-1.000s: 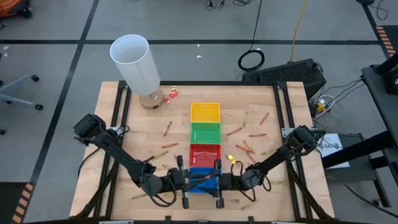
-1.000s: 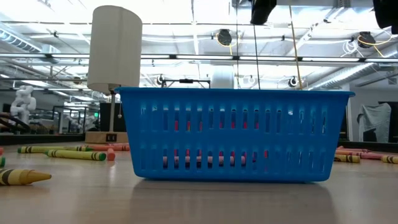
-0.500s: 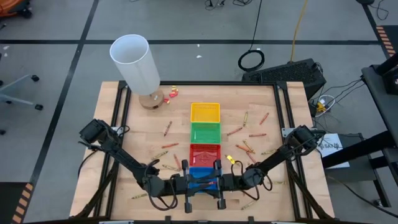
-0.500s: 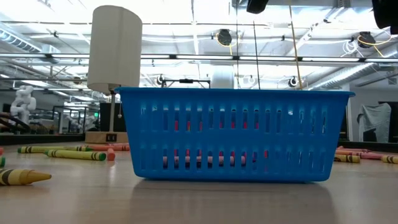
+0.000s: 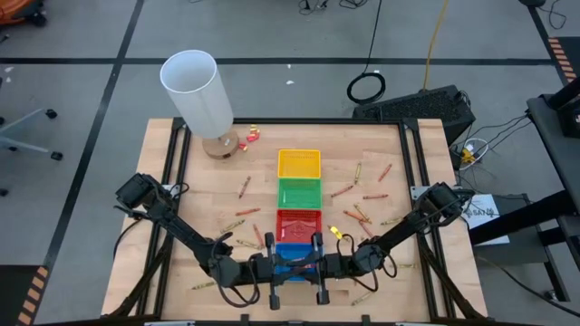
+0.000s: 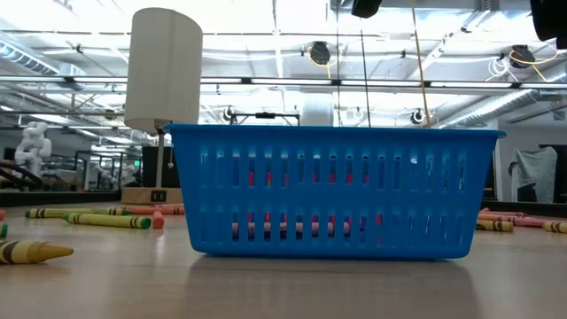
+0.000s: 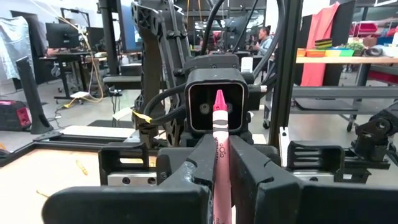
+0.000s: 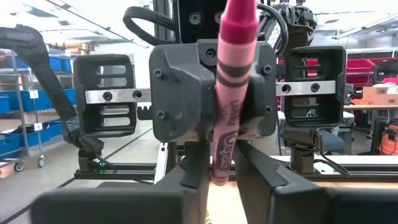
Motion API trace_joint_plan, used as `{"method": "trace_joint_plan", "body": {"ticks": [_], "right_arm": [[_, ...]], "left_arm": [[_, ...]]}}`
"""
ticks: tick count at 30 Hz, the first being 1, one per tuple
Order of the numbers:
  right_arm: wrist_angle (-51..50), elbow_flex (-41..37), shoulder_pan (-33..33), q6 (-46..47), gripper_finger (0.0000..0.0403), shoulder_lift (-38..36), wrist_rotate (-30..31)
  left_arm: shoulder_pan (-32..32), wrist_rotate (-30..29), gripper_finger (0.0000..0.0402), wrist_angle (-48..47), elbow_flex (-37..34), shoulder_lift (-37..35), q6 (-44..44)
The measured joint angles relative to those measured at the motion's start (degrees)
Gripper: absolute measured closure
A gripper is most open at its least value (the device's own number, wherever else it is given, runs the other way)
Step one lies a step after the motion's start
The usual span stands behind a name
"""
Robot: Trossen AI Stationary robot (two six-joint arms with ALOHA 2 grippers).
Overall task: Sort crayons
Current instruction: Put the red crayon into the blue bin
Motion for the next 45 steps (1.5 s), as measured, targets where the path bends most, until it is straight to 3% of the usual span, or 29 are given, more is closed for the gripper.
{"method": "trace_joint_plan", "body": {"ticks": [5,11,22,27,35,45], "right_arm": [[-0.1,0.0,0.0,-0.2,0.0393,0.0,0.0],[0.0,0.0,-0.1,-1.1,0.0389,0.0,0.0],[-0.5,0.0,0.0,-1.1,0.0391,0.0,0.2],[-3.1,0.0,0.6,0.0,0.0391,0.0,0.2],[-11.1,0.1,2.3,2.3,0.0391,0.0,0.4],[-24.7,0.1,2.7,9.7,0.0391,0.0,0.5]], "left_arm": [[0.0,-0.2,0.0374,-0.3,0.0,0.0,0.2],[0.0,-0.3,0.0360,-0.3,0.0,0.0,0.2],[-1.4,-2.1,0.0200,-0.5,0.0,0.0,0.0],[-4.4,-8.8,0.0153,-0.4,0.0,0.0,2.8],[-7.3,-24.1,0.0139,-0.2,0.0,0.0,2.9],[-7.2,-25.8,0.0139,-1.9,0.0,-0.1,3.2]]}}
